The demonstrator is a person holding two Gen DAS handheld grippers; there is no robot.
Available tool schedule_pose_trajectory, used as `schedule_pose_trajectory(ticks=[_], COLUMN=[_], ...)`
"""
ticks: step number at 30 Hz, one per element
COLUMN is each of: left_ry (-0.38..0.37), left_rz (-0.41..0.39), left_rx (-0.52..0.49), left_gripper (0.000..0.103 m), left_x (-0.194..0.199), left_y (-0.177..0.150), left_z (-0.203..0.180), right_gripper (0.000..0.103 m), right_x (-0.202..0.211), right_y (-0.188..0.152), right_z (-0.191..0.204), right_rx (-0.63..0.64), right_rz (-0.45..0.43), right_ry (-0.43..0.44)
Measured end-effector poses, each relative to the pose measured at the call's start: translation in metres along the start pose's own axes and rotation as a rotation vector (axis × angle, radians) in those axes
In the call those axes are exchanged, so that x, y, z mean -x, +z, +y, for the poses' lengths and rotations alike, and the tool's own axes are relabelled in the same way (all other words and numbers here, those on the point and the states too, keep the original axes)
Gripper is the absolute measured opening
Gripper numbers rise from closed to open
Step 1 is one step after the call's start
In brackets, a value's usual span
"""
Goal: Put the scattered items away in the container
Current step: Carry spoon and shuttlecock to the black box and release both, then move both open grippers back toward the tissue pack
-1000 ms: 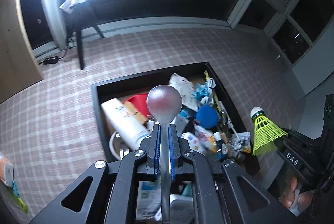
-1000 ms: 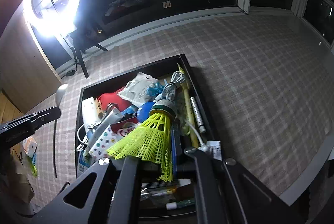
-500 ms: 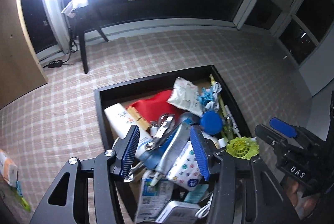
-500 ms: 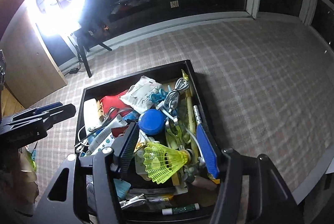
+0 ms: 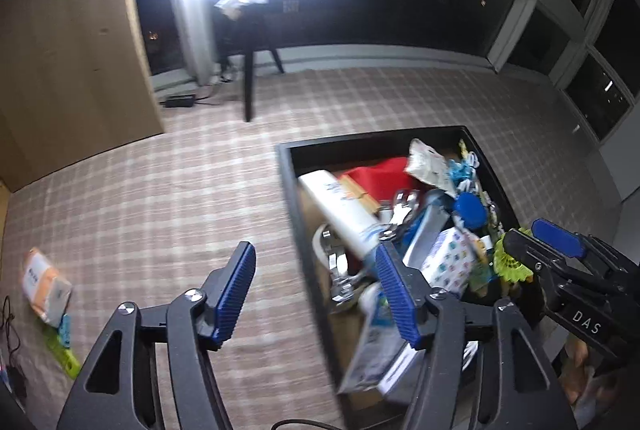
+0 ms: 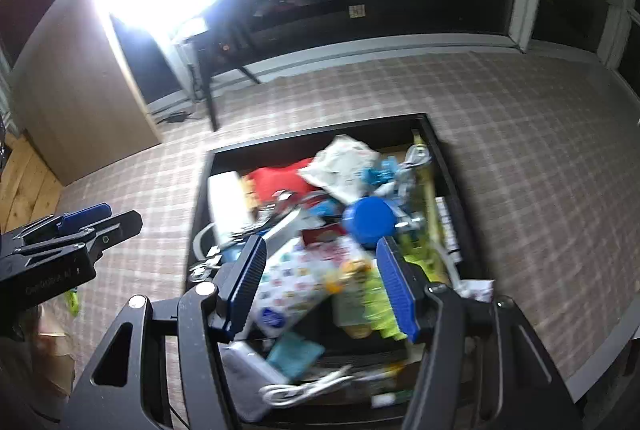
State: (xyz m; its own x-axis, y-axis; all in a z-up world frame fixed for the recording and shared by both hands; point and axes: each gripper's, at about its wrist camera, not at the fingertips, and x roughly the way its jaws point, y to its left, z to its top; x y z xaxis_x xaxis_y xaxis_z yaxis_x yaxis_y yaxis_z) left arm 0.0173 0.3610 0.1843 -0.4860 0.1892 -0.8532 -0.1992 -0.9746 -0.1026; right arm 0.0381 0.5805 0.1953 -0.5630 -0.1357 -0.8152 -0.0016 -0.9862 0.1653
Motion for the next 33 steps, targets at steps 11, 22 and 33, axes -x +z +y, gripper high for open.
schedule_pose_trajectory(ticks=[11, 22, 33], left_ry=[0.041, 0.149, 0.260], left_rz=[-0.047, -0.006, 0.030], left_rx=[0.047, 0.200, 0.434], left_gripper=[0.075, 0.075, 0.075], left_x=[0.044, 0.045, 0.056], left_y=[-0.040, -0.088, -0.145], left_z=[0.090, 0.204, 0.323], right_gripper=[0.057, 0.057, 0.062], right_x=[0.002, -0.027, -0.059], right_y=[-0.021, -0.044, -0.056], right_z=[0.109, 0.209, 0.315], right_rx=[0.106, 0.185, 0.387], right_rz=[-0.012, 0.046, 0.106], right_ry=[0.059, 0.136, 0.224])
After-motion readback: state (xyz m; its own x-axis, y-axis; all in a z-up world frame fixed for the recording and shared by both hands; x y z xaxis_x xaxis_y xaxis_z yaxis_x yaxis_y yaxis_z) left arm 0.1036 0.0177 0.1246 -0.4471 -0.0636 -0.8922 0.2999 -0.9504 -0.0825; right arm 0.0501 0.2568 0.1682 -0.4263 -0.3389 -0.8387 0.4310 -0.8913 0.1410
